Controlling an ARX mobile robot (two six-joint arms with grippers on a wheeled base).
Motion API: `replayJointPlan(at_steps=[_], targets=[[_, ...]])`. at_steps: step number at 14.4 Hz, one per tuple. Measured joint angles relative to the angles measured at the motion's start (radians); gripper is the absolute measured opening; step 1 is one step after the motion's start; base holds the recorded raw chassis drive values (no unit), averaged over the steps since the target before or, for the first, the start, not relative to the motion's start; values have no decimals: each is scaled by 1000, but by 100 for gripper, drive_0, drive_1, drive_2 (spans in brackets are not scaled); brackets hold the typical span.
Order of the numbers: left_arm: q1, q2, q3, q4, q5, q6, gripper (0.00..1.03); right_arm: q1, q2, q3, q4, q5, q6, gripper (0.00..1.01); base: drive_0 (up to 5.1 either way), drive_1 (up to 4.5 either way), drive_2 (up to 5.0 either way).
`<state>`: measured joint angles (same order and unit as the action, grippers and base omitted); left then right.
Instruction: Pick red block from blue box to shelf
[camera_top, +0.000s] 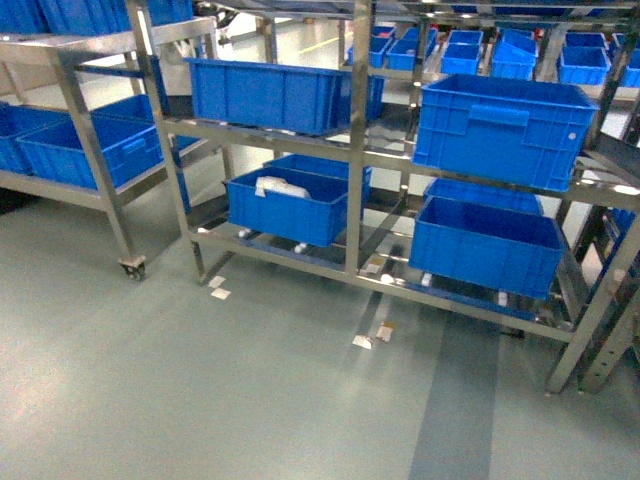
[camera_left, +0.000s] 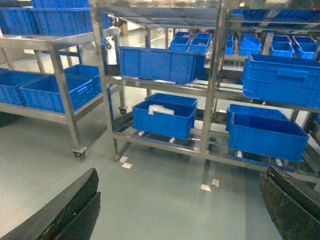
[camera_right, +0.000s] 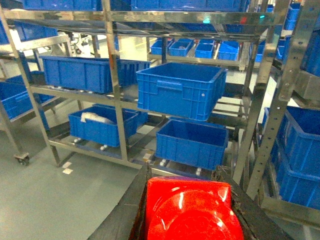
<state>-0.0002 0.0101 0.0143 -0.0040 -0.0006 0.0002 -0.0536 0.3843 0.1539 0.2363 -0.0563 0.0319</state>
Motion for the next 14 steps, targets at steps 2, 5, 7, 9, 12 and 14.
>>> replayJointPlan(at_steps=[2,5,7,9,12,14], targets=[[0,0,0,0,0,0,98,0,0,0,0,0,0,28,-148,-148,-148],[0,0,0,0,0,0,98,0,0,0,-2,0,0,28,-148,-148,-148],[0,0,0,1,0,0,98,0,0,0,-3,0,0,28,-148,-148,-148],[0,0,0,0,0,0,98,0,0,0,-1,0,0,28,-148,-148,-148],[-2,0,0,0,0,0,98,0,0,0,-3,0,0,28,-148,-148,-148],[-2,0,0,1,0,0,98,0,0,0,-2,0,0,28,7,440,-427]])
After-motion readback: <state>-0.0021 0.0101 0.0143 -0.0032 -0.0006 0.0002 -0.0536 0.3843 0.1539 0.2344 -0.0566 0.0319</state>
